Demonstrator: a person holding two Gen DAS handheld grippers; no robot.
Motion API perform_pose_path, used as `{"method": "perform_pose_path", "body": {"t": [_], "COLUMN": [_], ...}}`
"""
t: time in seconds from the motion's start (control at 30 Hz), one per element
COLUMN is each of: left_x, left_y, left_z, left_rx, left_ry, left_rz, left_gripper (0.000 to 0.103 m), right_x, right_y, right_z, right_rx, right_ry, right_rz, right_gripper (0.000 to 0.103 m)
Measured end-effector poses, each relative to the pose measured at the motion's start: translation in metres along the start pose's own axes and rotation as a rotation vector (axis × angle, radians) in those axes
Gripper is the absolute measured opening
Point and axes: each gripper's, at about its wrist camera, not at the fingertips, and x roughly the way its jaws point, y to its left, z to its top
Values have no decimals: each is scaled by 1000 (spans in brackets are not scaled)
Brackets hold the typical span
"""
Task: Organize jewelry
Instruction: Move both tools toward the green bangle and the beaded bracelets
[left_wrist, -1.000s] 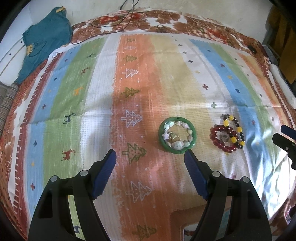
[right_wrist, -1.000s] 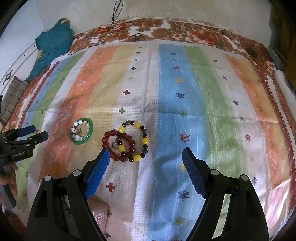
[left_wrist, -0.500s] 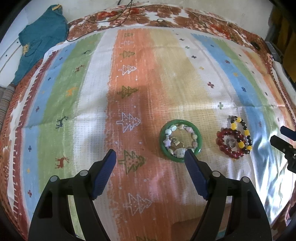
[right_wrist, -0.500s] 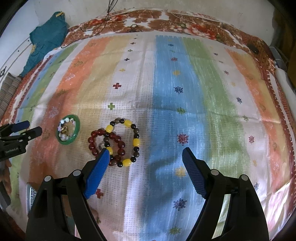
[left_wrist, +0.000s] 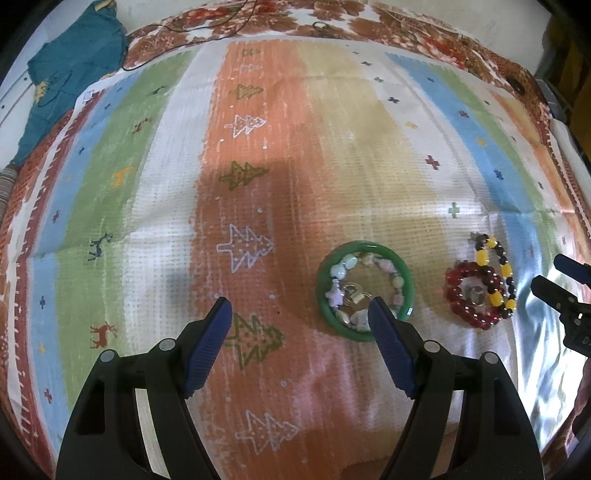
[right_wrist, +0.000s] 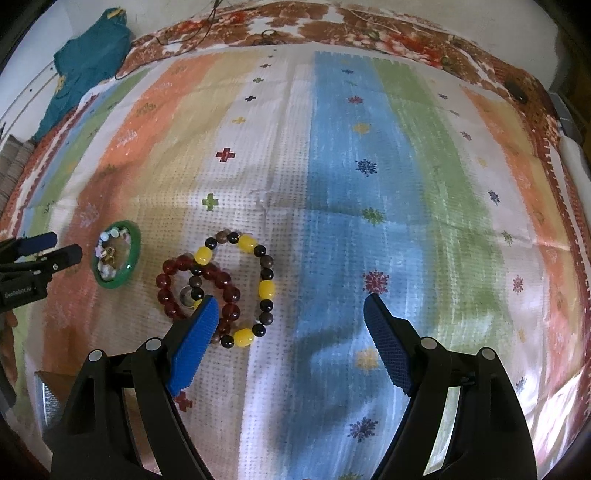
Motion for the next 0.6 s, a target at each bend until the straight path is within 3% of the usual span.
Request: {"method": "perform_pose_path", "body": {"t": [0.43,0.6], "left_x": [28,33], "left_y": [6,8], "left_z": [3,3], "left_rx": [3,1], "left_ry": [47,54], "left_rz": [70,59], "left_gripper": [76,80], "right_x": [24,32], "right_y": [-4,-5], "right_z": [4,5], "right_rx": [-7,3], "right_ry": [44,60], "right_rz": [-7,4], "right_gripper": [81,81]}}
